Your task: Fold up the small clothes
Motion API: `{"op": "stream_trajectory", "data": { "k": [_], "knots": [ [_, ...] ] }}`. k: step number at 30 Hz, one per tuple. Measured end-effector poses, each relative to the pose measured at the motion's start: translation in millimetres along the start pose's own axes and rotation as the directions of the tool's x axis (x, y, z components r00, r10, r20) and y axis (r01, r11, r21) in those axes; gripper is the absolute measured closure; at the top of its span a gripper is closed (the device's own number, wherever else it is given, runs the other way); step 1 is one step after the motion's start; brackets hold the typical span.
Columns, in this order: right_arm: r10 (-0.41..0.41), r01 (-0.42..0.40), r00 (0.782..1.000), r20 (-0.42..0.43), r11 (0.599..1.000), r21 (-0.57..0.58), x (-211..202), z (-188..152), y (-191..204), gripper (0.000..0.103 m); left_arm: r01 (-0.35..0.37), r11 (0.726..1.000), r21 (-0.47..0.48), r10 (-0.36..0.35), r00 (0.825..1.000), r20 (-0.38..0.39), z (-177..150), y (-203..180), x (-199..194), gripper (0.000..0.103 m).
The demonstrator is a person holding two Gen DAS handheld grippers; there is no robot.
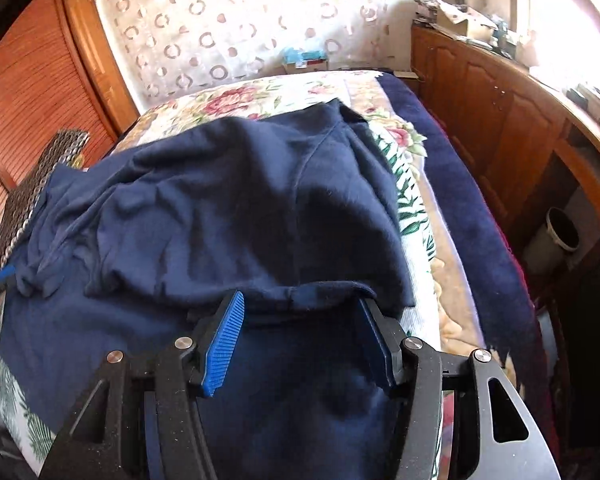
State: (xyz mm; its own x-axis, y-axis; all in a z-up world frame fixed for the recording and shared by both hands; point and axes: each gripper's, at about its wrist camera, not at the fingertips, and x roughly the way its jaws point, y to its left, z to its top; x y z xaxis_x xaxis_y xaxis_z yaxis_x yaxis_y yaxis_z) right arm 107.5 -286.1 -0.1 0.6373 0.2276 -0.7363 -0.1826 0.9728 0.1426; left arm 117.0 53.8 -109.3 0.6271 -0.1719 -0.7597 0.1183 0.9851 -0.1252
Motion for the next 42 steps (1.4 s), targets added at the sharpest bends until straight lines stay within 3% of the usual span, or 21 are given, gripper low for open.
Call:
{"op": "stream_trajectory", "data": {
  "k": [4,6,7,8,10,11,12,13,20,26,33,42],
  "knots": [
    [-0.023,0.023,1.000,0.001,0.999,-0.032,2,4,1,0.044,-0.005,1.000,-0.008,0.005,1.000,-0.026,-1,3,11,0.046],
    [-0.045,0.046,0.999,0.010,0.997,-0.055,2,4,4,0.049,-0.003,1.000,-0.002,0.003,1.000,-0.018,1,2,12,0.054],
    [-0.044,0.045,0.999,0.007,0.998,-0.048,5,4,6,0.050,-0.007,1.000,-0.002,0.007,1.000,-0.015,2,2,13,0.071],
    [-0.043,0.043,0.999,0.009,0.998,-0.038,5,4,5,0.052,0.003,1.000,-0.005,-0.003,1.000,-0.013,3,3,13,0.094],
    [-0.056,0.056,0.998,0.014,0.998,-0.035,6,1,7,0.070,0.012,1.000,0.001,-0.012,1.000,0.007,4,2,10,0.099],
    [-0.055,0.056,0.998,0.017,0.998,-0.030,8,1,6,0.076,0.019,1.000,0.004,-0.019,0.999,0.028,5,1,6,0.099],
    [-0.041,0.041,0.999,0.023,0.999,-0.027,13,-1,10,0.092,0.033,0.999,0.006,-0.033,0.998,0.053,6,0,0,0.099],
    [-0.029,0.030,0.999,0.030,0.999,-0.028,12,-1,10,0.094,0.036,0.999,0.006,-0.036,0.996,0.086,6,-1,-9,0.099],
    [0.002,0.021,0.980,0.201,0.994,-0.111,-36,-1,28,0.096,0.063,0.998,0.004,-0.062,0.974,0.219,11,-1,-67,0.099],
    [0.032,-0.002,0.963,0.268,0.994,-0.111,-90,-3,18,0.096,0.079,0.997,-0.025,-0.069,0.959,0.276,10,13,-108,0.099],
    [0.061,-0.026,0.958,0.279,0.992,-0.127,-137,-35,10,0.096,0.075,0.996,-0.057,-0.059,0.970,0.237,-16,23,-120,0.099],
    [-0.010,0.025,0.994,0.110,0.991,-0.134,-85,-83,7,0.096,0.028,0.997,-0.077,-0.020,0.995,0.100,-56,30,-89,0.099]
  ]
}}
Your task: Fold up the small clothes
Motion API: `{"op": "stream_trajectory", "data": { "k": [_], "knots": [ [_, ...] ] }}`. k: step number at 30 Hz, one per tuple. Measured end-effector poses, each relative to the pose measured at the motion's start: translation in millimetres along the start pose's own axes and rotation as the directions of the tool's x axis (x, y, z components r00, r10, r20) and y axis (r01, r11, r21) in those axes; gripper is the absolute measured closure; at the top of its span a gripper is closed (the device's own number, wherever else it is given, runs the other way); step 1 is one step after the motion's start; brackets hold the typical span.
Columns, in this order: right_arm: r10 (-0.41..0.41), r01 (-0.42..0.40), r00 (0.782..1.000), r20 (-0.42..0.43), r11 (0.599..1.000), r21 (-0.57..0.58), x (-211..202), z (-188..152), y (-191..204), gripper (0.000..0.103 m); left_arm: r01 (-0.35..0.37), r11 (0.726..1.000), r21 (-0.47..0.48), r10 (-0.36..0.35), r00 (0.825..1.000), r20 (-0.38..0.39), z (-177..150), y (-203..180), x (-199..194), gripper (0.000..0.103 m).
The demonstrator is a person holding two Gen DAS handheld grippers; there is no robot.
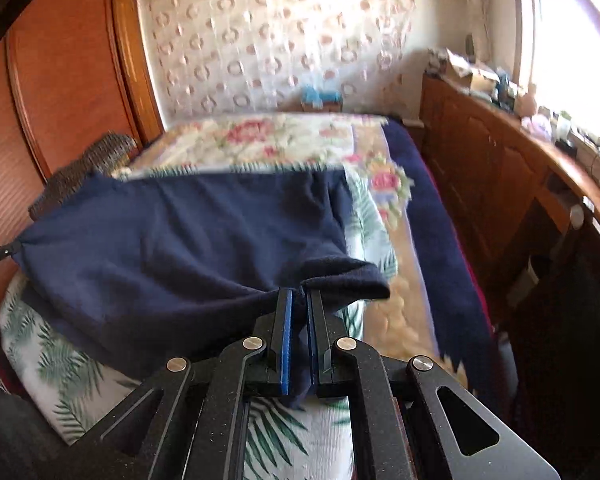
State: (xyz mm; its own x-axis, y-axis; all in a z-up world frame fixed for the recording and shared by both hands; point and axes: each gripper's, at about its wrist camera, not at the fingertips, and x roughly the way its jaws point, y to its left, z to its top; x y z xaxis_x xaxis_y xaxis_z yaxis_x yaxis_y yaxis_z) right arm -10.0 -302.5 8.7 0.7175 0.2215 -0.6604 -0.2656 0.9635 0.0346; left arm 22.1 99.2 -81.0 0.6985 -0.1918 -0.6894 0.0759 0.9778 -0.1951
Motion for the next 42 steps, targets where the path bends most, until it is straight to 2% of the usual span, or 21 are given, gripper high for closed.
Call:
{"op": "stream_trajectory", "data": {
  "k": [1,3,5,6,8,10,14,17,22,29,33,34,35,36,37,42],
  "knots": [
    [-0.008,0.008,1.000,-0.012,1.000,0.008,4,-3,-1,0.096,0.003,1.000,0.002,-0.003,1.000,-0.006,0,1,1,0.099],
    [-0.010,0.011,1.000,-0.025,1.000,0.017,8,-2,-1,0.092,0.005,1.000,0.009,-0.005,1.000,-0.007,0,2,0,0.090],
    [-0.035,0.035,0.999,-0.026,0.999,0.018,5,0,1,0.077,-0.009,1.000,0.018,0.008,1.000,0.005,1,1,-3,0.062],
    [-0.039,0.039,0.999,-0.021,0.999,0.021,5,4,-1,0.068,-0.011,1.000,0.019,0.011,1.000,0.014,2,0,-4,0.059],
    [-0.019,0.019,1.000,0.007,1.000,0.024,-3,6,0,0.063,-0.011,1.000,0.026,0.010,1.000,0.019,3,-2,-6,0.050],
    [-0.029,0.028,0.999,0.037,0.999,0.016,-12,8,5,0.055,-0.019,0.999,0.035,0.018,1.000,0.022,3,-3,-5,0.047],
    [-0.035,0.032,0.997,0.065,0.999,0.042,-19,-3,-2,0.054,-0.022,0.999,0.037,0.022,1.000,0.017,3,-6,-1,0.041],
    [-0.053,0.052,0.997,0.050,0.998,0.034,-9,-10,-1,0.053,-0.026,0.999,0.031,0.026,1.000,0.003,0,-6,4,0.041],
    [-0.062,0.061,0.998,0.006,0.997,0.040,3,-24,-3,0.053,-0.039,0.999,0.022,0.039,0.999,-0.014,-6,-7,11,0.041],
    [0.003,-0.001,0.999,-0.043,0.999,0.047,24,-40,-8,0.053,-0.020,1.000,0.021,0.021,0.999,-0.031,-13,-11,17,0.041],
    [0.040,-0.039,0.999,-0.027,0.998,0.040,37,-42,-5,0.054,-0.016,1.000,0.024,0.016,0.999,-0.032,-12,-14,17,0.040],
    [0.045,-0.044,0.999,-0.024,0.998,0.041,38,-43,-6,0.060,-0.016,1.000,0.026,0.017,0.999,-0.032,-12,-14,17,0.041],
    [0.063,-0.062,0.998,-0.031,0.997,0.042,36,-45,-9,0.076,-0.015,1.000,0.027,0.016,0.999,-0.030,-12,-15,17,0.040],
    [0.074,-0.073,0.997,-0.030,0.997,0.039,35,-47,-9,0.087,-0.014,0.999,0.029,0.015,1.000,-0.027,-12,-16,16,0.040],
    [0.084,-0.083,0.996,-0.028,0.996,0.038,32,-47,-9,0.091,-0.013,0.999,0.029,0.014,1.000,-0.025,-11,-16,15,0.040],
    [0.112,-0.106,0.992,-0.049,0.987,0.121,1,-39,-20,0.093,-0.015,1.000,0.028,0.016,1.000,-0.015,-9,-15,13,0.040]
  ]
}}
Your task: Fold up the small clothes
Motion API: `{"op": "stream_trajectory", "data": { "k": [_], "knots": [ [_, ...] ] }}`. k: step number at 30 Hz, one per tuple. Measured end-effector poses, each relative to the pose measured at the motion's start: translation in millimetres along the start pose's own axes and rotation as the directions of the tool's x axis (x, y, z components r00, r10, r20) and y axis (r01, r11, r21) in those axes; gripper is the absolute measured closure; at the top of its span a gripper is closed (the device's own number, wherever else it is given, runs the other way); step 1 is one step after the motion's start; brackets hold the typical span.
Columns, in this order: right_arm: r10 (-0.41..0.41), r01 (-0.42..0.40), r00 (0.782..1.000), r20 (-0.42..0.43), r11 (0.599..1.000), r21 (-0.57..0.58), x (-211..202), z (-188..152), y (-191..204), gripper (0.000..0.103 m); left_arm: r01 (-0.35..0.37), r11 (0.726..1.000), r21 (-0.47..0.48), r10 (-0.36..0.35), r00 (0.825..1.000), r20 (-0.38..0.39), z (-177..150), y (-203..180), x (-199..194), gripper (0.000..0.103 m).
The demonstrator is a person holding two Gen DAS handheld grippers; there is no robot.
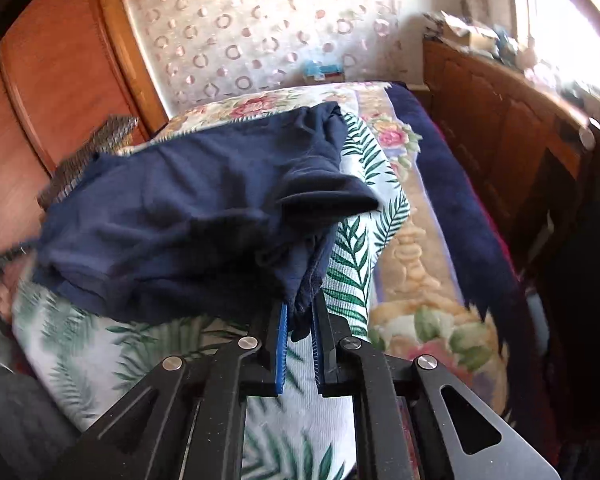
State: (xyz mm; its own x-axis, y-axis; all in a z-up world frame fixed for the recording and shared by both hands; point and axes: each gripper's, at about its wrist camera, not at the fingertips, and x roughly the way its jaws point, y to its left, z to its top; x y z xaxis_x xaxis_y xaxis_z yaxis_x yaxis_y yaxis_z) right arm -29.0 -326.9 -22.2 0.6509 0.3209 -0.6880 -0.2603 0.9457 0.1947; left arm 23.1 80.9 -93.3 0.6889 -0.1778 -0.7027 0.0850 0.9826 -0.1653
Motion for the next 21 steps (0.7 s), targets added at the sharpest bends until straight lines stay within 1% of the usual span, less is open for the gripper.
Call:
{"op": "stream_trajectory", "data": {
  "k": [2,5,6,7,9,11,13,14,18,21],
  "knots": [
    [0.002,-0.002,1.000,0.013,1.000,-0.003,-18,6,4,0.093,-0.001,1.000,0.001,0.001,1.000,0.008,1,0,-2,0.040],
    [-0.076,0.077,0.997,0.024,0.995,-0.062,-31,10,14,0.092,-0.004,1.000,0.003,0.004,1.000,0.014,2,0,-3,0.040],
    [-0.098,0.099,0.995,0.025,0.992,-0.075,-29,10,16,0.087,-0.007,1.000,0.001,0.007,1.000,0.014,2,1,-2,0.040],
    [-0.130,0.132,0.991,0.027,0.988,-0.085,-30,11,18,0.074,-0.011,1.000,-0.002,0.011,1.000,0.013,2,2,-1,0.040],
    [-0.195,0.198,0.980,0.046,0.976,-0.092,-29,13,20,0.063,-0.015,1.000,-0.007,0.016,1.000,0.009,2,3,0,0.040],
    [-0.197,0.203,0.978,0.068,0.976,-0.084,-29,16,21,0.062,-0.024,1.000,-0.009,0.024,1.000,0.002,1,5,1,0.040],
    [-0.198,0.206,0.976,0.088,0.974,-0.089,-27,17,24,0.058,-0.027,1.000,-0.013,0.027,1.000,-0.003,0,7,2,0.040],
    [-0.201,0.210,0.975,0.100,0.973,-0.093,-26,17,26,0.057,-0.030,0.999,-0.015,0.030,1.000,-0.004,0,7,3,0.040],
    [-0.178,0.191,0.977,0.120,0.976,-0.104,-11,18,35,0.057,-0.040,0.999,-0.013,0.039,0.999,-0.010,0,7,5,0.040],
    [-0.154,0.170,0.980,0.124,0.977,-0.130,5,20,52,0.057,-0.042,0.999,-0.012,0.042,0.999,-0.013,-1,6,5,0.040]
  ]
}}
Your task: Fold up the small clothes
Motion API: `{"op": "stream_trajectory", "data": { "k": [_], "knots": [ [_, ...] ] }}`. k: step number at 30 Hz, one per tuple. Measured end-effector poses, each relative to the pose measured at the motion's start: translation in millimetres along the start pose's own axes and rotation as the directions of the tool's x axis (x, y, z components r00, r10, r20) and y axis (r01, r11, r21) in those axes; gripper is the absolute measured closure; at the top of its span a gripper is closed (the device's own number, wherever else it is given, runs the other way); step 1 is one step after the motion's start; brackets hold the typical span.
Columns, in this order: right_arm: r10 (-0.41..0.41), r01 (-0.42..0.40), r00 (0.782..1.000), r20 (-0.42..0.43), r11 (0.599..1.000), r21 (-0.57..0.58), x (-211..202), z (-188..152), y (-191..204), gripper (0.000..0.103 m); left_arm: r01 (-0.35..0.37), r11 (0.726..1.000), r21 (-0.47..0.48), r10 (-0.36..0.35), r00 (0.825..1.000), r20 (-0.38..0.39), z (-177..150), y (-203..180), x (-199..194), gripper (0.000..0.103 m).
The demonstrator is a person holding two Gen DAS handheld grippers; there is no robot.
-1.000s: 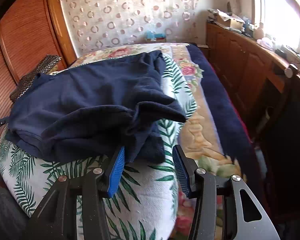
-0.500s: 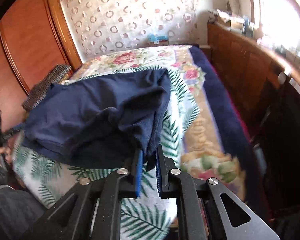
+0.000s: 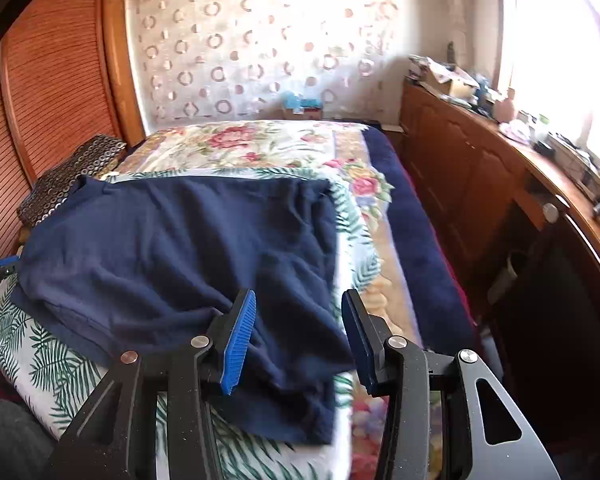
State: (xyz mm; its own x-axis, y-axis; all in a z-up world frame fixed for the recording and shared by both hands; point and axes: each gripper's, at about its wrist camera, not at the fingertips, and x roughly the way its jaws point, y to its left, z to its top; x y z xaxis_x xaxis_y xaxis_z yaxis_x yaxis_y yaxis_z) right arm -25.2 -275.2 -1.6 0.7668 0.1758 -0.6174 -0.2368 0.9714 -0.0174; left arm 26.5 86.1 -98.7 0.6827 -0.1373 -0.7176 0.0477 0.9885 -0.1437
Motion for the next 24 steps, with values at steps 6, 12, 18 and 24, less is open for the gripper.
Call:
{"op": "stream_trajectory", "data": {
  "k": [6,12,18,24],
  "knots": [
    [0.050,-0.050,0.999,-0.005,0.998,-0.029,21,-3,23,0.056,-0.008,1.000,-0.003,0.008,1.000,-0.005,-1,1,0,0.040],
    [0.085,-0.087,0.996,-0.032,0.995,-0.056,48,-1,44,0.043,-0.011,1.000,-0.002,0.011,1.000,-0.008,-3,1,0,0.040],
    [0.112,-0.117,0.992,-0.062,0.990,-0.079,72,-3,65,0.037,-0.016,1.000,-0.003,0.016,1.000,-0.016,-5,2,2,0.040],
    [0.138,-0.146,0.986,-0.093,0.985,-0.090,96,-11,86,0.037,-0.009,1.000,-0.024,0.008,0.999,-0.035,-10,8,6,0.040]
  ]
}}
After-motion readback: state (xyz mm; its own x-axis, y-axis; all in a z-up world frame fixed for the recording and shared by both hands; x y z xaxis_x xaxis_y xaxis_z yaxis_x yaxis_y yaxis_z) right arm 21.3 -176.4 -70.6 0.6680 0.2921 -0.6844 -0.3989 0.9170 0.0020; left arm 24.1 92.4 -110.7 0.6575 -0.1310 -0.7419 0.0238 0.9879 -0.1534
